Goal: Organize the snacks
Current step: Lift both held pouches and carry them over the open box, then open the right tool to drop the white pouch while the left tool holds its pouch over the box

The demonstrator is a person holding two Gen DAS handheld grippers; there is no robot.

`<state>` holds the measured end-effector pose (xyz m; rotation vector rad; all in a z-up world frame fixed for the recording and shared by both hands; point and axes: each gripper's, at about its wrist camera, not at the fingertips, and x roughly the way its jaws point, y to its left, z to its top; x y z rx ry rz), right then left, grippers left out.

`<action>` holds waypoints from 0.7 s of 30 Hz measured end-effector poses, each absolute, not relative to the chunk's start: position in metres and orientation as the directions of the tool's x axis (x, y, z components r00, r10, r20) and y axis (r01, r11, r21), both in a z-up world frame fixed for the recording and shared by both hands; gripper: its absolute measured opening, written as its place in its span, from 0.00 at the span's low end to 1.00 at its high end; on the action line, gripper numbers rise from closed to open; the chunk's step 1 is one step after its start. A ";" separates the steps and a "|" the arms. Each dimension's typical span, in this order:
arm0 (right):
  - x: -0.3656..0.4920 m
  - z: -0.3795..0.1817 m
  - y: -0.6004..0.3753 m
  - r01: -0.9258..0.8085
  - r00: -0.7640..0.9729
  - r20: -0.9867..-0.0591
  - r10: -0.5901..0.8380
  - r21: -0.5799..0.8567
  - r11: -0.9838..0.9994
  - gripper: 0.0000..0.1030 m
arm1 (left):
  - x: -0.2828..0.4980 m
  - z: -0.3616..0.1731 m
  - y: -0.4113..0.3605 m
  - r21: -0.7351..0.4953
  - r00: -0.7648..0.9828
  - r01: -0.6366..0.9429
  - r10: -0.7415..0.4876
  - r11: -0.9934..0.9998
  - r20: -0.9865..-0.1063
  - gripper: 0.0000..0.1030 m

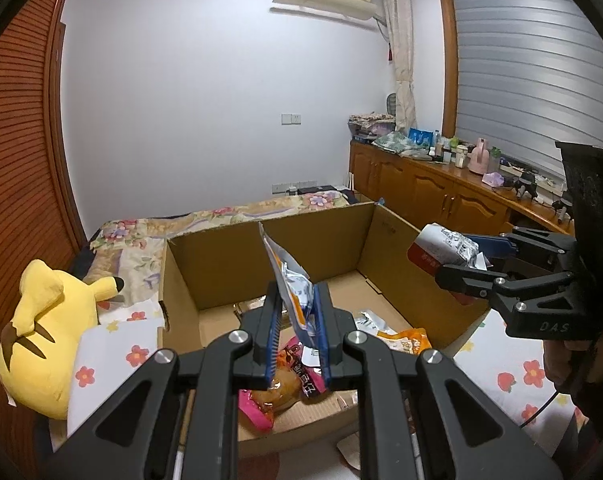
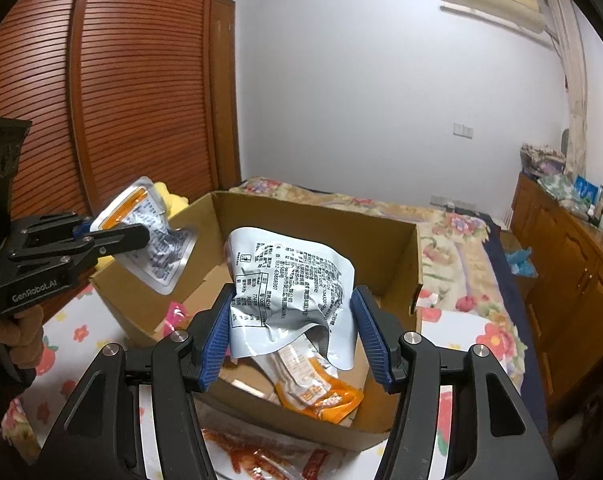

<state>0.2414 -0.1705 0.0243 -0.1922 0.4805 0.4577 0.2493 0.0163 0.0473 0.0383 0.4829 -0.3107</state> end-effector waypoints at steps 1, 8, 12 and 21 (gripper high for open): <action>0.244 0.023 -0.172 -0.466 0.787 -0.490 0.375 -0.072 0.882 0.58 | 0.251 0.045 0.016 -0.036 0.838 0.302 -0.283 0.953 -0.467 0.13; 0.262 0.007 -0.172 -0.463 0.759 -0.539 0.365 -0.053 0.885 0.60 | 0.262 0.034 0.012 -0.036 0.825 0.298 -0.276 0.954 -0.493 0.13; 0.268 0.001 -0.172 -0.462 0.748 -0.559 0.359 -0.049 0.886 0.60 | 0.264 0.031 0.009 -0.038 0.821 0.298 -0.276 0.954 -0.500 0.13; 0.272 -0.004 -0.168 -0.465 0.731 -0.583 0.356 -0.043 0.884 0.66 | 0.269 0.028 0.008 -0.030 0.815 0.303 -0.276 0.952 -0.509 0.13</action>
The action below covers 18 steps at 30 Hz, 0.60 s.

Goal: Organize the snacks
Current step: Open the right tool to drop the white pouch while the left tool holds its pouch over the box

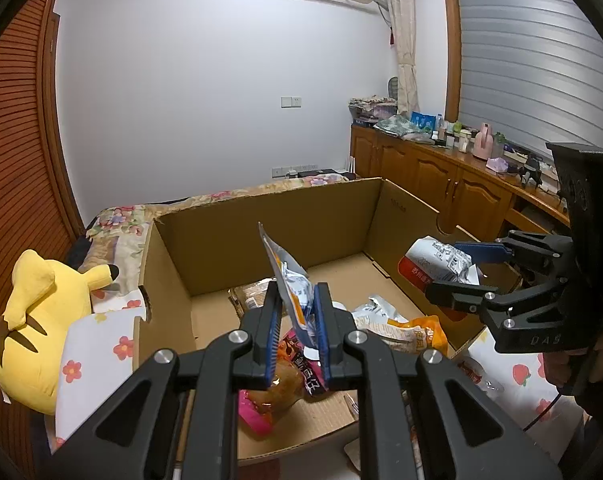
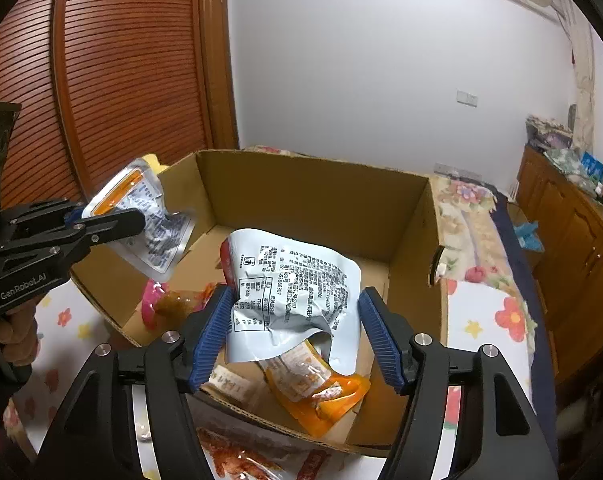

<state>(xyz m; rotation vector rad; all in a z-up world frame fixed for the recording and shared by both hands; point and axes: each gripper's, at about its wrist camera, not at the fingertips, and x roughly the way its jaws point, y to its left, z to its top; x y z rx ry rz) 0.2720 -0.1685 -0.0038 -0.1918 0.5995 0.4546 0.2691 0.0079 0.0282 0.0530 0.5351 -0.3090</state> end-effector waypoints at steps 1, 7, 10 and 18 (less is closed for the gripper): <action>0.272 -0.004 -0.168 -0.463 0.731 -0.584 0.353 -0.045 0.885 0.66 | 0.269 0.028 0.007 -0.029 0.815 0.303 -0.275 0.952 -0.510 0.13; 0.273 -0.007 -0.165 -0.456 0.731 -0.591 0.340 -0.055 0.888 0.68 | 0.270 0.026 0.007 -0.029 0.812 0.301 -0.272 0.953 -0.516 0.13; 0.272 -0.007 -0.165 -0.456 0.732 -0.592 0.338 -0.056 0.888 0.69 | 0.272 0.024 0.007 -0.028 0.811 0.300 -0.270 0.954 -0.519 0.13; 0.264 -0.004 -0.170 -0.456 0.735 -0.581 0.349 -0.044 0.889 0.69 | 0.279 0.020 0.004 -0.028 0.802 0.289 -0.258 0.957 -0.538 0.14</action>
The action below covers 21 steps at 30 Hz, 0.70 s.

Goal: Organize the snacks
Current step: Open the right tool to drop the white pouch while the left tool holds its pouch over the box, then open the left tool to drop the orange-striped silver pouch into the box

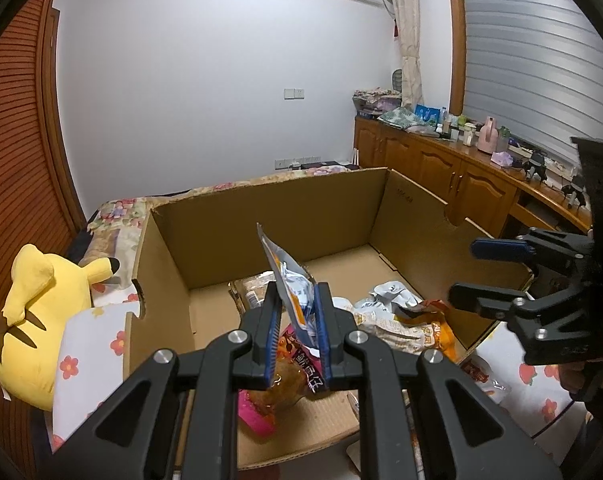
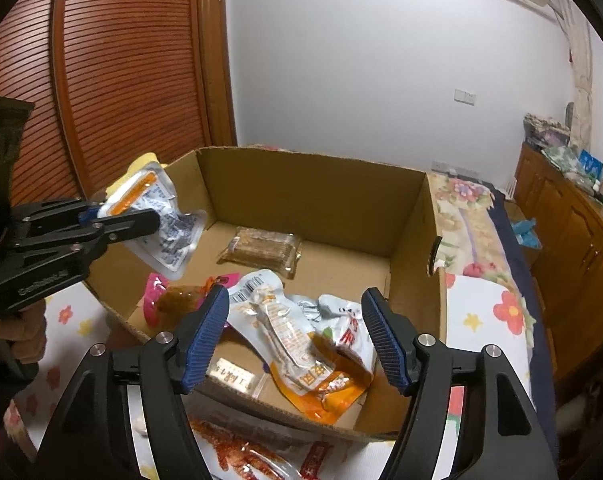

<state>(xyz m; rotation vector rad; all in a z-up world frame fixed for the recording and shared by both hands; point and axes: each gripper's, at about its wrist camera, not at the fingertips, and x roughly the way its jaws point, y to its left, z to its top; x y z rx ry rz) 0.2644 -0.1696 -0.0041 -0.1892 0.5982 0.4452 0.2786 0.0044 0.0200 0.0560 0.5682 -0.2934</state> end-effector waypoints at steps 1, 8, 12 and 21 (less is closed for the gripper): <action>0.263 -0.003 -0.170 -0.456 0.736 -0.580 0.349 -0.044 0.889 0.69 | 0.279 0.019 0.004 -0.028 0.800 0.289 -0.257 0.957 -0.542 0.16; 0.251 0.001 -0.176 -0.453 0.743 -0.572 0.348 -0.046 0.890 0.69 | 0.274 0.018 0.003 -0.026 0.799 0.281 -0.249 0.959 -0.548 0.18; 0.243 0.004 -0.179 -0.452 0.747 -0.566 0.348 -0.048 0.891 0.69 | 0.264 0.023 0.002 -0.027 0.801 0.286 -0.254 0.958 -0.542 0.24; 0.212 0.008 -0.187 -0.440 0.758 -0.555 0.343 -0.047 0.897 0.69 | 0.228 0.032 -0.002 -0.026 0.807 0.301 -0.269 0.953 -0.526 0.32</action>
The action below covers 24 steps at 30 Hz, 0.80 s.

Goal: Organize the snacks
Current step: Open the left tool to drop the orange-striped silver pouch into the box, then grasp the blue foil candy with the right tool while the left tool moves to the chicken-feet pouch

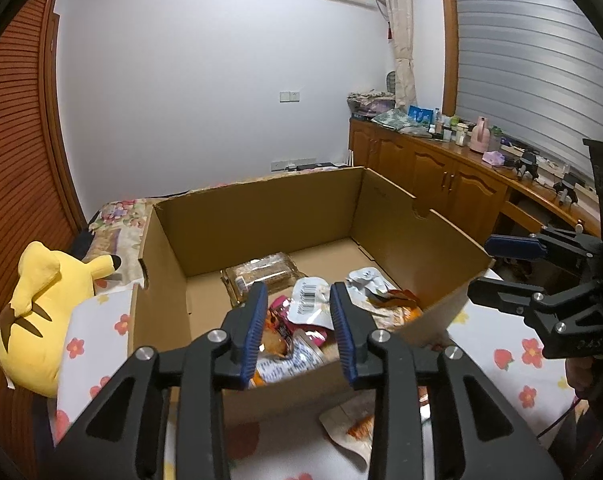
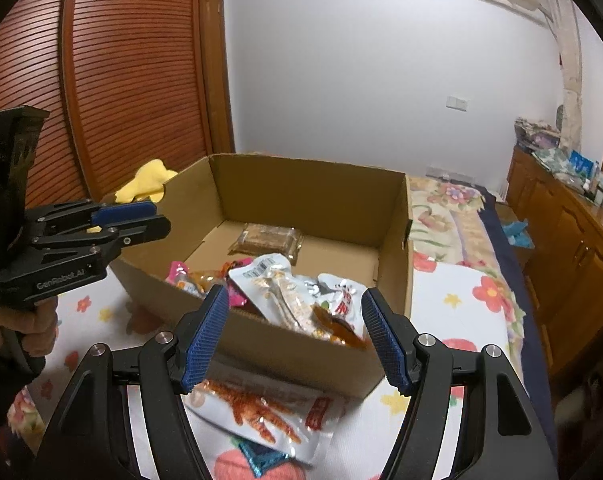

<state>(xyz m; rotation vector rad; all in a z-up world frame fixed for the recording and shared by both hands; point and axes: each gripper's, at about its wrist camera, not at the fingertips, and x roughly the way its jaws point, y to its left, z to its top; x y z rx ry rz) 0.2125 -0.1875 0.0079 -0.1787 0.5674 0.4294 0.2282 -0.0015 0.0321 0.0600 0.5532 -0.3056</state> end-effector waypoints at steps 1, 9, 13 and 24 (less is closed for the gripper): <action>0.210 0.008 -0.188 -0.439 0.759 -0.553 0.343 -0.047 0.897 0.69 | 0.223 0.033 -0.001 -0.024 0.808 0.303 -0.270 0.953 -0.524 0.33; 0.176 0.010 -0.193 -0.428 0.769 -0.545 0.335 -0.049 0.903 0.69 | 0.189 0.033 -0.005 -0.009 0.807 0.319 -0.277 0.948 -0.521 0.36; 0.163 0.010 -0.193 -0.425 0.771 -0.543 0.332 -0.051 0.904 0.69 | 0.175 0.031 -0.007 -0.008 0.802 0.328 -0.283 0.945 -0.526 0.38; 0.146 -0.004 -0.199 -0.422 0.754 -0.570 0.326 -0.040 0.906 0.69 | 0.157 -0.001 -0.017 -0.008 0.762 0.372 -0.310 0.928 -0.569 0.55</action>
